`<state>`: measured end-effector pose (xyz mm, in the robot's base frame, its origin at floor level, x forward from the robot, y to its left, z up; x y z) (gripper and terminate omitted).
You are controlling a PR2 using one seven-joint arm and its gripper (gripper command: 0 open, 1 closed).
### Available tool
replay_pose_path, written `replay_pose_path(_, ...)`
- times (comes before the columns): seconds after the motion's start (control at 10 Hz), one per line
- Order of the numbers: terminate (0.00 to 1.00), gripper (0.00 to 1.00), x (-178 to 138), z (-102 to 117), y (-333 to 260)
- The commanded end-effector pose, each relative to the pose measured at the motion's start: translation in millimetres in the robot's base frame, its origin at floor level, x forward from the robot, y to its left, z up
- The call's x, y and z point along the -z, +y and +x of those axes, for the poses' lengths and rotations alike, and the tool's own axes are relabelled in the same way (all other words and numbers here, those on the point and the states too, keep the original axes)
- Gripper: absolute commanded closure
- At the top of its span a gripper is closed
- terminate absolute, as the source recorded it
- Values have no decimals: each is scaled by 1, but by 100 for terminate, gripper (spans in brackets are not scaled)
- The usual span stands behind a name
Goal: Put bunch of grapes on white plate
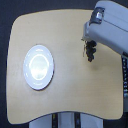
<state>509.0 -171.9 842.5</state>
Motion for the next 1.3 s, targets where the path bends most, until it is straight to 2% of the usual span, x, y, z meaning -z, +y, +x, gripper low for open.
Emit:
replay_pose_path(0.0,0,100,-34,-17,110)
replay_pose_path(0.4,0,100,-3,-40,201)
replay_pose_path(0.6,0,100,3,-49,237)
replay_pose_path(1.2,0,100,35,-72,308)
